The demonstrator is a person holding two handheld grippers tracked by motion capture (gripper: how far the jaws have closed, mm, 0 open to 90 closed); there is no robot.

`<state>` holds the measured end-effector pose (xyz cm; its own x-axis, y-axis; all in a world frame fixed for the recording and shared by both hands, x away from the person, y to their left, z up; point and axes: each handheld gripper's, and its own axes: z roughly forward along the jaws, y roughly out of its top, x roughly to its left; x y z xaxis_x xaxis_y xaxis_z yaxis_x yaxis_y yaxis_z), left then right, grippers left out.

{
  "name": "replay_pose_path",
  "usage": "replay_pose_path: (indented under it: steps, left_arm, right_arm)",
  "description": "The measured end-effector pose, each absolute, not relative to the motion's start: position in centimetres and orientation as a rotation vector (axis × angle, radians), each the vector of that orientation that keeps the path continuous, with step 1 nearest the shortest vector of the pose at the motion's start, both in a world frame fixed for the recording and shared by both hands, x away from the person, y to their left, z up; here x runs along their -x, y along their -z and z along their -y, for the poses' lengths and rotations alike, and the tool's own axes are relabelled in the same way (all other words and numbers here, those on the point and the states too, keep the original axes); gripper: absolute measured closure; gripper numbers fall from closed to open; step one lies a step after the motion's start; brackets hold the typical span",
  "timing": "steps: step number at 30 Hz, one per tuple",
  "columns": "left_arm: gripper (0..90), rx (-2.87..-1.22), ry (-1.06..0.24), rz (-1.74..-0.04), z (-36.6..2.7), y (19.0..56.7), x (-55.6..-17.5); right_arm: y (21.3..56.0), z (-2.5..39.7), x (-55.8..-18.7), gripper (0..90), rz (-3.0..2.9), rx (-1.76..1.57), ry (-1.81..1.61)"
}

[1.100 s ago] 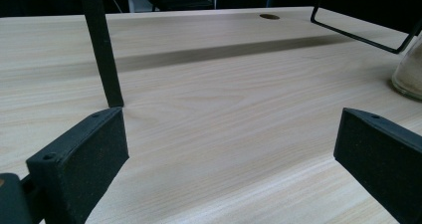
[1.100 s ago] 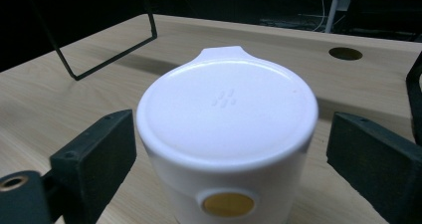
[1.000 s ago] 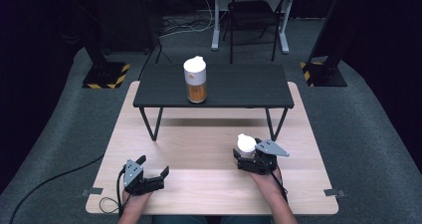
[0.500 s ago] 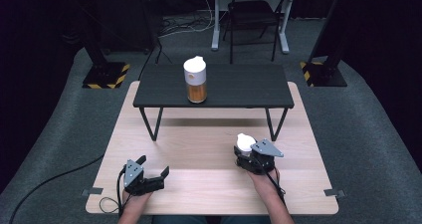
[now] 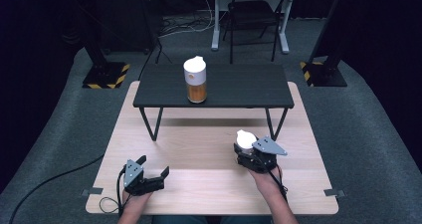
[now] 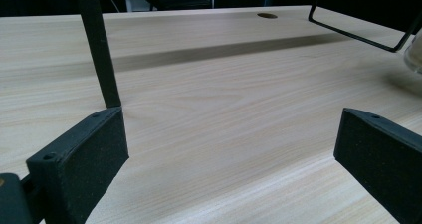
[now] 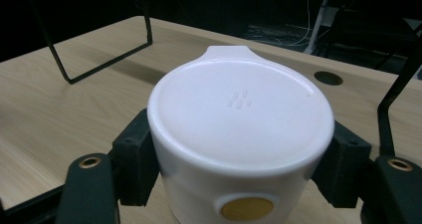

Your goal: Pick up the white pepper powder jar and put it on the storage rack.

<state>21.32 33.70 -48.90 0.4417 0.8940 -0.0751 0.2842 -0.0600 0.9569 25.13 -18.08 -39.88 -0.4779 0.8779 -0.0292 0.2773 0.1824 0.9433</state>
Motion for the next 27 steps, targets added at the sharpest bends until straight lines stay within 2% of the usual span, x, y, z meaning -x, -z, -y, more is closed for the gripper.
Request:
replay_pose_path:
  steps: [27]
  left_arm:
    - [0.0,-1.597,-0.689,-1.06,-33.7,48.9,-21.4]
  right_arm:
    - [34.5,19.2,-24.8,30.3,-1.857,-0.996,-1.35]
